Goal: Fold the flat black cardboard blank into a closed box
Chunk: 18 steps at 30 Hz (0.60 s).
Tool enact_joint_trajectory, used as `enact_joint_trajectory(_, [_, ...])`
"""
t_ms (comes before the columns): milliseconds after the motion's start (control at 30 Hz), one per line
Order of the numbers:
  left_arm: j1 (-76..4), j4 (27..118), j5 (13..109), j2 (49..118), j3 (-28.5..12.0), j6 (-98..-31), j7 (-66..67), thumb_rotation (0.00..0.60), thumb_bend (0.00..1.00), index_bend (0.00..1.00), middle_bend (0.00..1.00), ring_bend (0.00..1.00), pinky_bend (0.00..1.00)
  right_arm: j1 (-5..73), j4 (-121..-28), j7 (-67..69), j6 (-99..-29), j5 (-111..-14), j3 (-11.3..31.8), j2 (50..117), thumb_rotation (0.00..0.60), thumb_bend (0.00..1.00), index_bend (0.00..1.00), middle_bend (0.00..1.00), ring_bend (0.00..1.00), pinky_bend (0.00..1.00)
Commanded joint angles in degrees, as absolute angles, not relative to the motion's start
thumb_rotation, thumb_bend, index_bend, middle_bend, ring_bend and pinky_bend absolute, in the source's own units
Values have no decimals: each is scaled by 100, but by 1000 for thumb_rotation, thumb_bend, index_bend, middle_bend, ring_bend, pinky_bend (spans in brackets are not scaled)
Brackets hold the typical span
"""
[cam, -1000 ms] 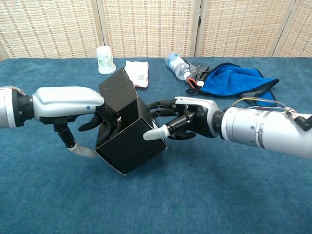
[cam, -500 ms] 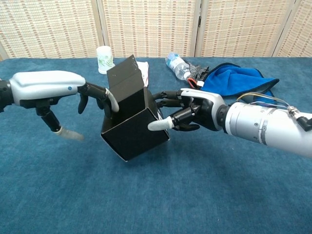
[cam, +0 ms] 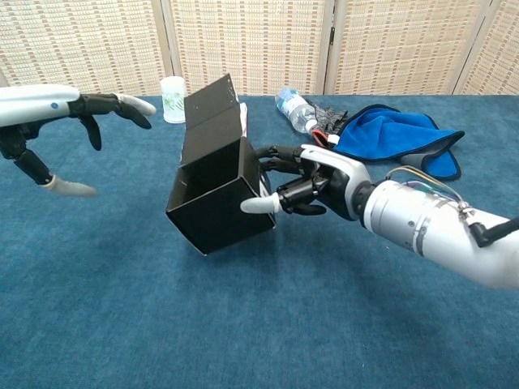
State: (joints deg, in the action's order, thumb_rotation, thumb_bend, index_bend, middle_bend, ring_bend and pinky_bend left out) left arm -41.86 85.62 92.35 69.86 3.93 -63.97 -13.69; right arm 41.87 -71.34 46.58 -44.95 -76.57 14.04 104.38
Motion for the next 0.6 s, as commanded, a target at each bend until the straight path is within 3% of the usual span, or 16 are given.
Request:
enact_joint_trajectory(33, [-4056, 8628, 9019, 6912, 329, -6392, -1423, 600, 217, 82, 7, 55, 311, 4166, -6972, 4502, -4599, -7705, 1323, 10599, 600, 326, 352, 387, 750, 1000])
enact_joint_trajectory(167, [-3920, 8692, 8808, 6902, 308, -6312, -1611, 600, 218, 1, 0, 23, 290, 4142, -6901, 4388, -4608, -7773, 1181, 10642, 600, 278, 239, 284, 710, 1000])
enact_joint_trajectory(367, [-3712, 8698, 8659, 6999, 250, -6340, -2024, 600, 208, 0, 0, 15, 289, 4062, -7234, 4128, -4543, -7840, 964, 10343, 600, 140, 11, 114, 658, 1000])
enact_joint_trajectory(600, [-3581, 8711, 8633, 7068, 263, -6231, -2466, 600, 203, 0, 0, 7, 281, 3980, -7830, 3868, -4320, -7656, 849, 9841, 600, 82, 0, 17, 605, 1000])
